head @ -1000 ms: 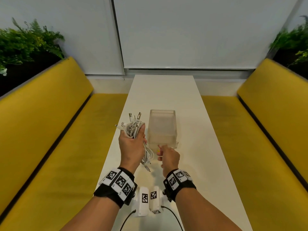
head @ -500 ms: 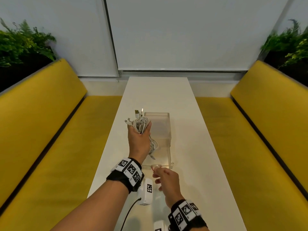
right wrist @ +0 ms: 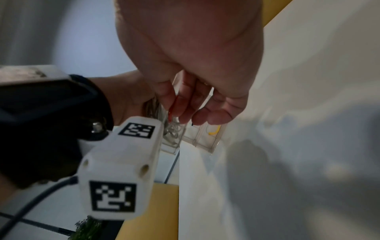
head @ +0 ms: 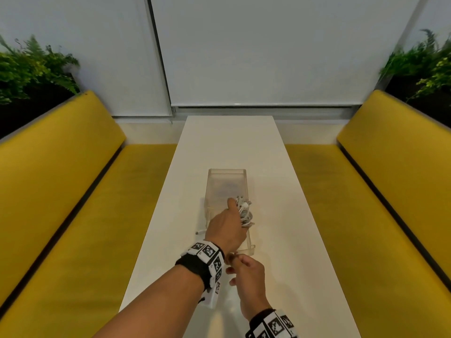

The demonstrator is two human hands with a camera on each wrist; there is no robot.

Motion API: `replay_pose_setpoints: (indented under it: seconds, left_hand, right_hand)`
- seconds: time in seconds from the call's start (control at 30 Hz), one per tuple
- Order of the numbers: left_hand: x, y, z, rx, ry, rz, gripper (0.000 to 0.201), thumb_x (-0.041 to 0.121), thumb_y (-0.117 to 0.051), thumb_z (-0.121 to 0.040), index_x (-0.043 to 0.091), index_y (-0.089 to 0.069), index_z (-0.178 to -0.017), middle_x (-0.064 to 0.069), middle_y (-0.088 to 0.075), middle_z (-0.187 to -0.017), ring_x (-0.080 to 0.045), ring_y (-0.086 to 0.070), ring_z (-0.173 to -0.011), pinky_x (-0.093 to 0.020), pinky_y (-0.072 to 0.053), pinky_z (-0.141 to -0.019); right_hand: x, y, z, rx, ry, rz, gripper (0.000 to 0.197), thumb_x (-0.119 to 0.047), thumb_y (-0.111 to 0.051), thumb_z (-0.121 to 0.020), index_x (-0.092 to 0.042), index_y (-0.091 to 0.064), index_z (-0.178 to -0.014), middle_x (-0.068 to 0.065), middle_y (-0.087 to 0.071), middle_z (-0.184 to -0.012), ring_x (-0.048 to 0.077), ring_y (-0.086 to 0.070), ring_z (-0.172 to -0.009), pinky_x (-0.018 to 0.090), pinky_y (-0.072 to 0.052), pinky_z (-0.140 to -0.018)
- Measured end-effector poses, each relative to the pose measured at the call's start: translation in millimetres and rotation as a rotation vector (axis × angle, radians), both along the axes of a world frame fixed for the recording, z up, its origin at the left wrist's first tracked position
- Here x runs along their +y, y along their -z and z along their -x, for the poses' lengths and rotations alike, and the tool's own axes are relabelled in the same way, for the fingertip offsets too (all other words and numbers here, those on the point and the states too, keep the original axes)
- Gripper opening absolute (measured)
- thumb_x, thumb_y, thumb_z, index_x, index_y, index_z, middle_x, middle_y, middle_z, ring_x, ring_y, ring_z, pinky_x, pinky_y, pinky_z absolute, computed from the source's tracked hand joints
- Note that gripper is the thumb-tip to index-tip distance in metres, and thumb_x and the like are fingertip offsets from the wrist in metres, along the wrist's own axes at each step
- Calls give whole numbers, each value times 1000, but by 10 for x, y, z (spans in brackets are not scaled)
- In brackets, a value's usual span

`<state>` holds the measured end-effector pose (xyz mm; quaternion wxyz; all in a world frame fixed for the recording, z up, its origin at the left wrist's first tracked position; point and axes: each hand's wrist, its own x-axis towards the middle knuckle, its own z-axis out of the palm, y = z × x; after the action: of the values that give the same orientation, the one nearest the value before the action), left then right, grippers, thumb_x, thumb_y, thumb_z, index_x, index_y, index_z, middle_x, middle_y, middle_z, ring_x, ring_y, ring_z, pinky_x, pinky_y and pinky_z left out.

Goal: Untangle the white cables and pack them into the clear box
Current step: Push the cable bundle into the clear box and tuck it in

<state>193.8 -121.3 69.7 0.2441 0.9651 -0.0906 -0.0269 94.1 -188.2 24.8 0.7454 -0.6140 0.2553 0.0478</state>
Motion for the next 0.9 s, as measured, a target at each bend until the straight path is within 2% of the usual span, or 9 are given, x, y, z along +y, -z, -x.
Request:
replay_pose_setpoints:
  seconds: [0.07,0.13,0.23,0.33,0.4,0.5,0.63,0.77,0.9]
  left_hand:
    - [33,19,26,2,4,79,67,56,-68,-88,20,-29,-129,-5,-69,-101,-31,-70,-84,-37,-54,-67]
    - [79,47,93,-37,-1,129,66,61,-65,-87,23,-33,-131,-3,-70,-103,-29,-69,-88,-38,-55,-71]
    - [95,98,173,-149,-37,5,41,45,-59,-96,21,-47,-127,-2,-71,-109,-29,-66,-99,-39,-51,-85]
    - [21,90,186,-186,-74,-165,22,30,-51,-96,20,-52,-116,0,-70,-104,-26,-64,-103,-44,-35,-109]
    - [-16,78,173,-128,-45,-185,26,37,-48,-95,19,-50,-114,-2,-70,-105,-27,-64,-101,-46,-37,-103]
    - [-4,136,138,-58,-10,-158,50,62,-43,-90,19,-48,-115,-4,-66,-110,-28,-62,-99,-46,-44,-92]
    - [85,206,207,-128,14,-20,73,82,-37,-83,25,-49,-126,4,-48,-121,-19,-59,-97,-38,-52,-85]
    - [170,244,249,-187,67,219,57,61,-45,-98,27,-52,-143,7,-59,-129,-17,-64,-106,-29,-51,-86]
    - [151,202,187,-120,-82,106,49,26,-50,-100,26,-46,-149,-2,-72,-117,-26,-67,-102,-34,-51,-85]
  right_hand:
    - [-12,2,-7,10,14,-13,17,-6,-68,-87,3,-76,-76,17,-75,-81,18,-61,-67,32,-45,-58]
    - [-26,13,-9,15,14,-13,17,-5,-67,-87,4,-75,-75,19,-75,-81,19,-62,-67,33,-45,-58]
    - [-16,22,11,17,-11,7,18,-2,-65,-87,8,-72,-74,12,-71,-69,18,-61,-65,31,-46,-55]
    - [-7,34,21,14,-19,21,17,2,-60,-86,9,-72,-77,12,-69,-66,18,-60,-63,28,-47,-54]
    - [-21,20,22,9,-14,15,17,3,-60,-87,5,-74,-79,18,-71,-70,17,-61,-63,27,-48,-54]
    - [-54,-8,24,-8,-22,7,15,-1,-64,-88,2,-76,-80,21,-74,-80,16,-62,-64,28,-47,-57]
    - [-73,19,34,0,-38,33,18,3,-58,-86,3,-75,-79,19,-74,-76,15,-61,-63,29,-47,-58]
    - [-69,34,43,-9,-29,25,18,1,-61,-86,6,-69,-71,11,-69,-65,16,-60,-62,29,-47,-57]
    - [-41,31,46,-27,-31,19,22,-7,-68,-88,10,-68,-74,16,-70,-69,15,-61,-63,28,-47,-56]
